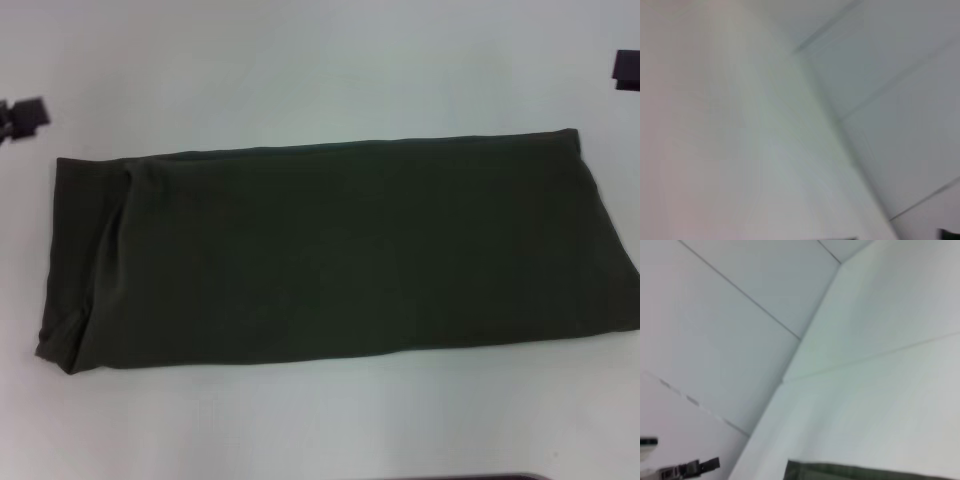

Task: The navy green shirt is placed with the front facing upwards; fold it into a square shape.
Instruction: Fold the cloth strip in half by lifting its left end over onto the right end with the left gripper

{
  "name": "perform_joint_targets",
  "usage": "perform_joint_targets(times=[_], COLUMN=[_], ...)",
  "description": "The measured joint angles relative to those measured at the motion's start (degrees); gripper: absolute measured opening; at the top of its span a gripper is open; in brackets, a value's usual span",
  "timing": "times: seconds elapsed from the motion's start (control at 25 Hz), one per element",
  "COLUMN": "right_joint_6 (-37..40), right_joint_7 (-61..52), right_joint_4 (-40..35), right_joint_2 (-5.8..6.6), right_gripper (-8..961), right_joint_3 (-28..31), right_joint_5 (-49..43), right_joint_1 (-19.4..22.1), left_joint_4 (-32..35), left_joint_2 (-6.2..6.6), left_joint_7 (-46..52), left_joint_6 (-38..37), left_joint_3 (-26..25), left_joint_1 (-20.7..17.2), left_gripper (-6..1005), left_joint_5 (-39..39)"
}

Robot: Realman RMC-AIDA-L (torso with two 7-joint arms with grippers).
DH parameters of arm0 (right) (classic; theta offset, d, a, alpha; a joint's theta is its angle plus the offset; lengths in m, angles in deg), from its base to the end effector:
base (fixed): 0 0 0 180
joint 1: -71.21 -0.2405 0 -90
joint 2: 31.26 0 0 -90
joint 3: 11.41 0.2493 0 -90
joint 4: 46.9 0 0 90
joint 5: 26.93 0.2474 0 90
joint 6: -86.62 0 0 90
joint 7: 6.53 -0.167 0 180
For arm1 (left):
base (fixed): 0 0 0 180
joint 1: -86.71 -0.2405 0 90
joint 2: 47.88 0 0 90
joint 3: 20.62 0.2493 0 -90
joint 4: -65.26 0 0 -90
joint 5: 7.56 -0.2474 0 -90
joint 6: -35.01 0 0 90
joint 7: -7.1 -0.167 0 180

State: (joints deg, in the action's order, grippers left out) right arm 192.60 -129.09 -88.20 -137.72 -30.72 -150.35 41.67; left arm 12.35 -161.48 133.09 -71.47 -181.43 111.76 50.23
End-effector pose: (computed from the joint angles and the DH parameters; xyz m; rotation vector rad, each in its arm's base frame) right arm 0.3143 0.3488 0.1281 -2.3648 1.5620 0.8510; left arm -0.3153 0.3278 0.1179 -2.2875 -1.5825 -0.8590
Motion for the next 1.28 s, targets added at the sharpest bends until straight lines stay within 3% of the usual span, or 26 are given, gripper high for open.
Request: perform_joint_targets(times=[0.2, 0.56, 0.72, 0.8, 0.88, 1.16, 1.28], right_joint_6=[-1.5, -2.8, -6.0, -6.8, -6.8, -5.9, -5.9], right_joint_7=[8.4, 13.9, 11.7, 11.3, 12.5, 21.0, 24.5], right_joint_4=[8.1, 9.9, 10.2, 8.4, 6.4, -0.6, -1.1], right_joint_2=[0.57, -1.04, -1.25, -2.06, -3.15, -8.39, -9.87], right_gripper=[629, 583, 551, 535, 605, 831, 898], right_joint_3=[0.1, -0.7, -4.2, -5.1, -5.3, -6.6, -6.5], right_joint_5=[3.6, 4.5, 2.5, 2.3, 2.6, 2.4, 2.4], right_joint_1=[0.2, 0.2, -0.8, -1.1, -1.2, -0.5, 0.1], left_joint_4=[1.8, 4.0, 3.9, 3.7, 3.8, 6.7, 7.8], left_joint_2=[-2.43, -2.13, -3.14, -3.86, -4.0, -2.88, -2.94], left_joint_7=[-11.3, -10.3, -15.1, -16.7, -16.4, -7.8, -2.7], left_joint_6=[0.4, 1.0, 0.1, 0.2, 0.6, 0.7, 1.0], left_joint_3=[0.3, 0.9, 1.4, 1.5, 1.5, 3.4, 6.1], left_joint_1=[-0.2, 0.6, 0.7, 0.9, 1.1, 1.6, 1.0], left_gripper=[573, 575, 576, 576, 577, 580, 581], left_joint_5=[5.9, 6.3, 6.6, 7.0, 7.1, 6.0, 5.7])
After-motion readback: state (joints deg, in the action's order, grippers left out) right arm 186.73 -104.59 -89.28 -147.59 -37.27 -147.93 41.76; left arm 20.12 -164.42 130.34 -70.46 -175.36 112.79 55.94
